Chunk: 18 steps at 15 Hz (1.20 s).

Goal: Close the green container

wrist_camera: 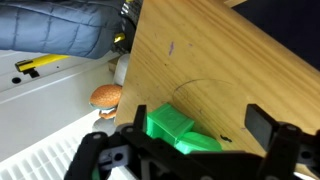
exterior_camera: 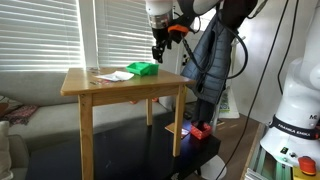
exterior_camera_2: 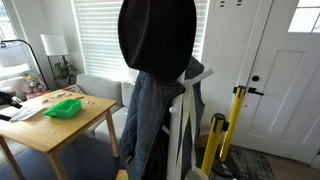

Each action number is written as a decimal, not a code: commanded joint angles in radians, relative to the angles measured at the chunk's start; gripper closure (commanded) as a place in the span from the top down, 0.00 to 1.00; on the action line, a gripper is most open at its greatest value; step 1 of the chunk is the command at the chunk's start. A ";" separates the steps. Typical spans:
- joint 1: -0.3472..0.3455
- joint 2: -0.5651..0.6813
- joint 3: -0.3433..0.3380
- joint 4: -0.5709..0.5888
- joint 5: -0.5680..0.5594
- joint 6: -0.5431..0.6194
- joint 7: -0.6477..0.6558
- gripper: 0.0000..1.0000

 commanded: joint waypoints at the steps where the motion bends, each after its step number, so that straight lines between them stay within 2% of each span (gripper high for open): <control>1: 0.090 0.171 -0.077 0.174 -0.059 -0.073 0.129 1.00; 5: 0.172 0.316 -0.156 0.343 -0.064 -0.191 0.198 1.00; 7: 0.209 0.355 -0.182 0.401 -0.087 -0.203 0.178 1.00; 8: 0.187 0.284 -0.189 0.297 -0.051 -0.144 0.168 1.00; 10: 0.210 0.325 -0.202 0.350 -0.057 -0.158 0.168 1.00; 14: 0.219 0.338 -0.206 0.375 -0.057 -0.168 0.168 1.00; 18: 0.238 0.427 -0.238 0.479 -0.037 -0.196 0.274 1.00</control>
